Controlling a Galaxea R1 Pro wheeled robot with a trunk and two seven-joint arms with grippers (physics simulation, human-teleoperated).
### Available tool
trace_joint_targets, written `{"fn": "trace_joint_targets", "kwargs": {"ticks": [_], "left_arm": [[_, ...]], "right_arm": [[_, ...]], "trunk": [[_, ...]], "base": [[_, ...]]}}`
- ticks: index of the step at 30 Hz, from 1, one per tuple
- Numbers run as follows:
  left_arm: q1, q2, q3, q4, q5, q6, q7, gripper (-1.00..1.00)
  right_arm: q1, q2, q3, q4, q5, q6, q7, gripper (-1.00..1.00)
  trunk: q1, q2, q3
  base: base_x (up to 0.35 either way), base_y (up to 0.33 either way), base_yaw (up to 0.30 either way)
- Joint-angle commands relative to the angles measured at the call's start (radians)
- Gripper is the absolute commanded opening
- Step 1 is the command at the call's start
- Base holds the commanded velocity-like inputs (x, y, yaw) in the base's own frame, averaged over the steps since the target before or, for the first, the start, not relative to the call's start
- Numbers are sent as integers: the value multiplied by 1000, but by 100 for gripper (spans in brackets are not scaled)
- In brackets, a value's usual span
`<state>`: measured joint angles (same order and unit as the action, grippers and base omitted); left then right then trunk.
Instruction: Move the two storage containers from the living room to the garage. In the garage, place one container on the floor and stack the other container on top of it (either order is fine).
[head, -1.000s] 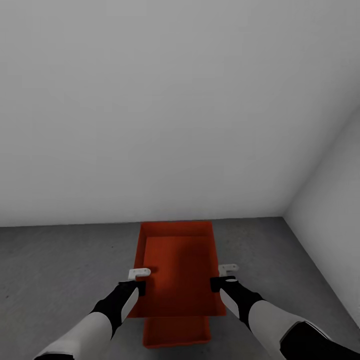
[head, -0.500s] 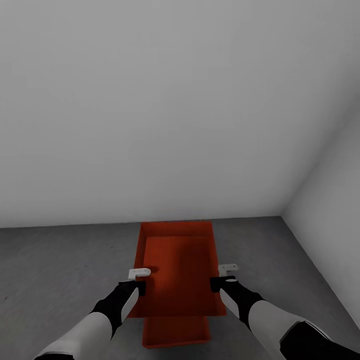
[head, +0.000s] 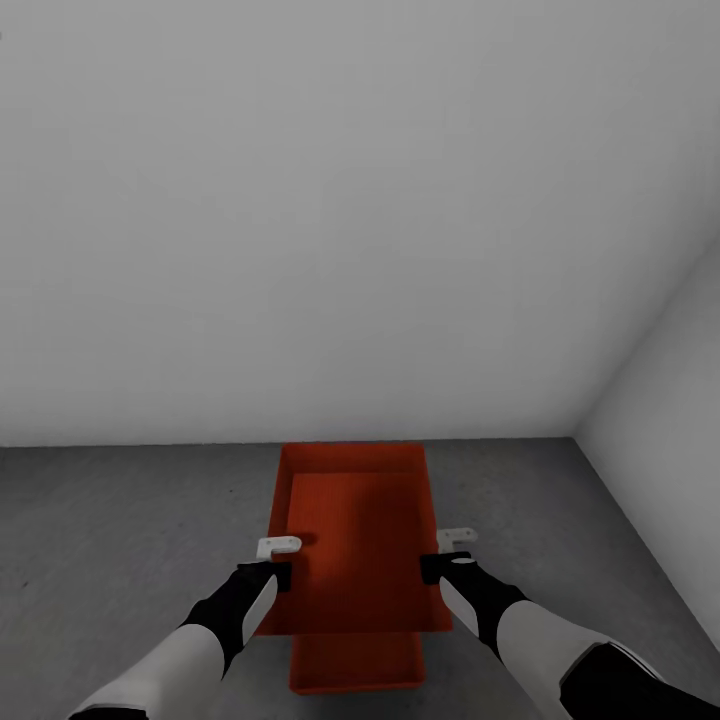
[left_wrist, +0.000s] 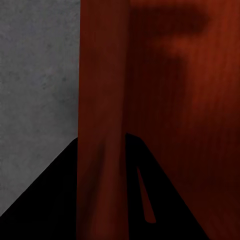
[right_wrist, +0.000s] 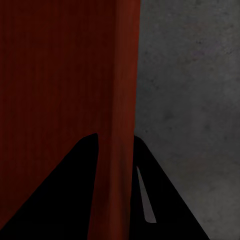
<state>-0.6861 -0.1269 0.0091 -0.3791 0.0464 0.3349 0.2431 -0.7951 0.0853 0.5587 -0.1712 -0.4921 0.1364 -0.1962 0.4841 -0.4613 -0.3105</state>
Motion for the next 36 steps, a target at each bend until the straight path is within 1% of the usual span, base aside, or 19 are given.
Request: {"fn": "trace_joint_targets", "kwargs": {"ticks": [1,10,36], "left_arm": [[0,32,-6,2,19,5,7,-100],[0,32,-6,2,19,5,7,-100],[0,32,-6,2,19,4,7,-100]], "right_arm": [[-1,-13,9,-5,6,-26,-6,-100],[-1,-13,9,-5,6,-26,-6,-100],[-1,-13,9,-5,6,-26,-6,-100]], "trunk": [[0,-2,-2],[0,-2,-4],[0,-2,-45]], "base": [[0,0,1],[0,0,0],[0,0,0]]}}
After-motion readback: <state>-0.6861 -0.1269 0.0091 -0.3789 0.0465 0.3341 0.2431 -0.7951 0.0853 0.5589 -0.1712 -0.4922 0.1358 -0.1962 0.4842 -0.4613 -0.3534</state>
